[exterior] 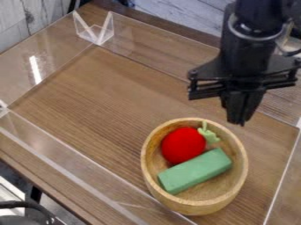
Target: Move the red fruit to the left
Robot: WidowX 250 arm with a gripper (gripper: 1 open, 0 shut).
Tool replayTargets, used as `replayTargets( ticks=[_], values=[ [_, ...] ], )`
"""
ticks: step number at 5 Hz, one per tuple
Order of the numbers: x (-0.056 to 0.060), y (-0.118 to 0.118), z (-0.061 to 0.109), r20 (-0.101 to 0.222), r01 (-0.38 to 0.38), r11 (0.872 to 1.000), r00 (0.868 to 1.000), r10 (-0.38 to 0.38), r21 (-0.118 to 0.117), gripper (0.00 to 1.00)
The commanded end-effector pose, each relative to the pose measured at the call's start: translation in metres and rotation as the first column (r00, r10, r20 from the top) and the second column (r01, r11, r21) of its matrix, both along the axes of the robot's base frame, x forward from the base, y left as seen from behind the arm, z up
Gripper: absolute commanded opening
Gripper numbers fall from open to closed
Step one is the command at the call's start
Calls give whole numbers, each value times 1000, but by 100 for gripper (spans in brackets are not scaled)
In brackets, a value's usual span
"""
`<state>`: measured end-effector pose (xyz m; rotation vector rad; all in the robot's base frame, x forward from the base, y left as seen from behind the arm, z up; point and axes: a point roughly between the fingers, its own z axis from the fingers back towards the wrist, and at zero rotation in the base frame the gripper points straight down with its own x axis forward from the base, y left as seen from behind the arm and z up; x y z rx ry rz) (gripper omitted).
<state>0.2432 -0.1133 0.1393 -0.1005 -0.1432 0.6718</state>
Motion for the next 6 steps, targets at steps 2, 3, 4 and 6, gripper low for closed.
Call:
replayTargets(
  ticks=[2,3,4,6],
  values=[
    [2,-5,7,17,-17,1000,1000,16,4,100],
    [-7,14,7,-8,95,995,995,-95,25,100],
    [-10,29,9,-20,219,975,976,-219,29,100],
    [-1,36,-12,-48,495,868,869,-493,41,100]
  ],
)
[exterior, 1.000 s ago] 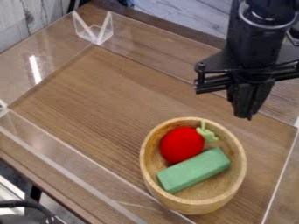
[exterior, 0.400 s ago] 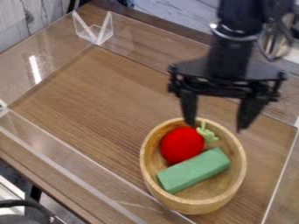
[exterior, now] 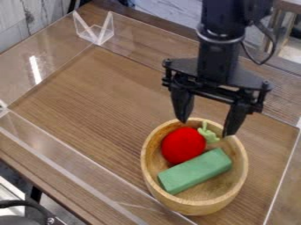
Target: Move the red fruit to the left
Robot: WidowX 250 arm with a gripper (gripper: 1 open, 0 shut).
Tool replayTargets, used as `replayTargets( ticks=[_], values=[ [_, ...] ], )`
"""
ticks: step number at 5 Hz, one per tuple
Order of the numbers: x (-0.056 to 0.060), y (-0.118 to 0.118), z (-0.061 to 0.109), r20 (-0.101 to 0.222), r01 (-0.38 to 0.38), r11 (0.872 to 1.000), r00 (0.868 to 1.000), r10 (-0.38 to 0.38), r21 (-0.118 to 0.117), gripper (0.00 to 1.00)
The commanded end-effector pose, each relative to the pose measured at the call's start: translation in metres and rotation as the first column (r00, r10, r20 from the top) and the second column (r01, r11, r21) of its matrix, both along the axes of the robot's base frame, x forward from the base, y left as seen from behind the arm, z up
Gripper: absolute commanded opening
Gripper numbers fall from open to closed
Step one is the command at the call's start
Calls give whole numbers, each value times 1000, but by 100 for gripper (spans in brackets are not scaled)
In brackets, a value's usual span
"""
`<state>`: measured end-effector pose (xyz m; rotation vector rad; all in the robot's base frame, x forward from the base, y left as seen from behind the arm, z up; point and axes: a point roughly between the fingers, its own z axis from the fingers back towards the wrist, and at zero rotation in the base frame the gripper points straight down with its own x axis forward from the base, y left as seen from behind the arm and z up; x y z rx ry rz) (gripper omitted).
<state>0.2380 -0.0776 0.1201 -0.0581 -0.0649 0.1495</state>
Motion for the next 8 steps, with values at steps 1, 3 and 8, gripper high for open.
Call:
replayTargets(
  ticks=[1,3,8],
  values=[
    [5,8,2,22,-17,1000,1000,17,-3,100],
    [15,17,-23,9,56,998,998,-56,7,100],
    [17,31,-56,111,373,927,920,-375,44,100]
  ],
)
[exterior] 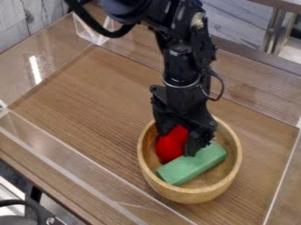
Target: Move the red fruit to the left
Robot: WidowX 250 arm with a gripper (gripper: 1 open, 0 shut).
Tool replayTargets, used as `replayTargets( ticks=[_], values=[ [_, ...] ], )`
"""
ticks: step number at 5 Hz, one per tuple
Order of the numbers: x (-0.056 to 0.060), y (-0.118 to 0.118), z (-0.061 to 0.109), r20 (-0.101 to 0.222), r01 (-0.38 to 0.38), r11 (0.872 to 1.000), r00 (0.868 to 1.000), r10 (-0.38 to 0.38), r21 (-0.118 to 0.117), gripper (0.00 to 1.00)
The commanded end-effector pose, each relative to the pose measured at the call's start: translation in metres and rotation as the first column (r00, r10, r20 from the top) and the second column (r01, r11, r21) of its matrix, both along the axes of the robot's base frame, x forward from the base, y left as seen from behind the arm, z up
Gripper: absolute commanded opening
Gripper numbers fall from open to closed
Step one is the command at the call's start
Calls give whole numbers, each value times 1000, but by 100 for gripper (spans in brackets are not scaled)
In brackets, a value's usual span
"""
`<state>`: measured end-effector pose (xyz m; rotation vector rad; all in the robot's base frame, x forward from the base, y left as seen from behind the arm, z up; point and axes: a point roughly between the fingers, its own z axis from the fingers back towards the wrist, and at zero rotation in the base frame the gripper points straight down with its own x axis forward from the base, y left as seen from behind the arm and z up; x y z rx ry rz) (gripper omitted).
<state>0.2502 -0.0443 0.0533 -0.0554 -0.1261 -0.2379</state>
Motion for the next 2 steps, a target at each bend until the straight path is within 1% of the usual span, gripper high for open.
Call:
replayTargets(
  ticks=[1,2],
  values=[
    [2,-12,12,52,15,1000,999,-15,-4,100],
    [6,-13,14,57,8,1000,998,-8,-3,100]
  ],
)
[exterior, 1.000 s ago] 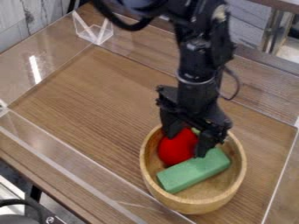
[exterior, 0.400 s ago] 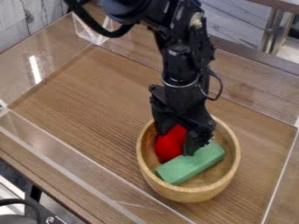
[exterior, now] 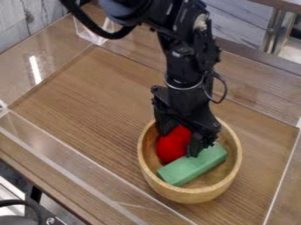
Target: Move the red fruit to the left
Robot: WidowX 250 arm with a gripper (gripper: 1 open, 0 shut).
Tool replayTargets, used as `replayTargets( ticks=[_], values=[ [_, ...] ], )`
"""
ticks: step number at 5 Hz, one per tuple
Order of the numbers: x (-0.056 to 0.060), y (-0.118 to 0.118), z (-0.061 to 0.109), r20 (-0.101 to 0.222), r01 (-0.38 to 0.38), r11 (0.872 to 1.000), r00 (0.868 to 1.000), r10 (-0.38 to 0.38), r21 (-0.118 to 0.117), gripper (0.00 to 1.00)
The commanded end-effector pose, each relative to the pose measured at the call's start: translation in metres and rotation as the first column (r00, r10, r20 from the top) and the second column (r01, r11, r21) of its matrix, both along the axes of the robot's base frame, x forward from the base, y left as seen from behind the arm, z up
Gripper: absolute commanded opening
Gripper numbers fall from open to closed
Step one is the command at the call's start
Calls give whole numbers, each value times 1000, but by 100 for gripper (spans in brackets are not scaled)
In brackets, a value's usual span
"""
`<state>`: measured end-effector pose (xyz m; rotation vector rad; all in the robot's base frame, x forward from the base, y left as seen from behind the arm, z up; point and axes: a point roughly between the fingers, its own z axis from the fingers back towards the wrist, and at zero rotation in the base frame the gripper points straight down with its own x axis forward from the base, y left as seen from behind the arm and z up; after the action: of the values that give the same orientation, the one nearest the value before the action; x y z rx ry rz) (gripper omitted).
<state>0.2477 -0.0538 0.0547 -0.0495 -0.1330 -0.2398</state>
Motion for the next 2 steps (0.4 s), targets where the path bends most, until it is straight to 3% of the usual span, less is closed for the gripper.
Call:
replayTargets(
  ticks=[1,2],
  values=[
    [13,-4,15,55,-4,1000,998,4,-9,100],
    [14,-8,11,58,55,998,997,-55,-11,100]
  ],
)
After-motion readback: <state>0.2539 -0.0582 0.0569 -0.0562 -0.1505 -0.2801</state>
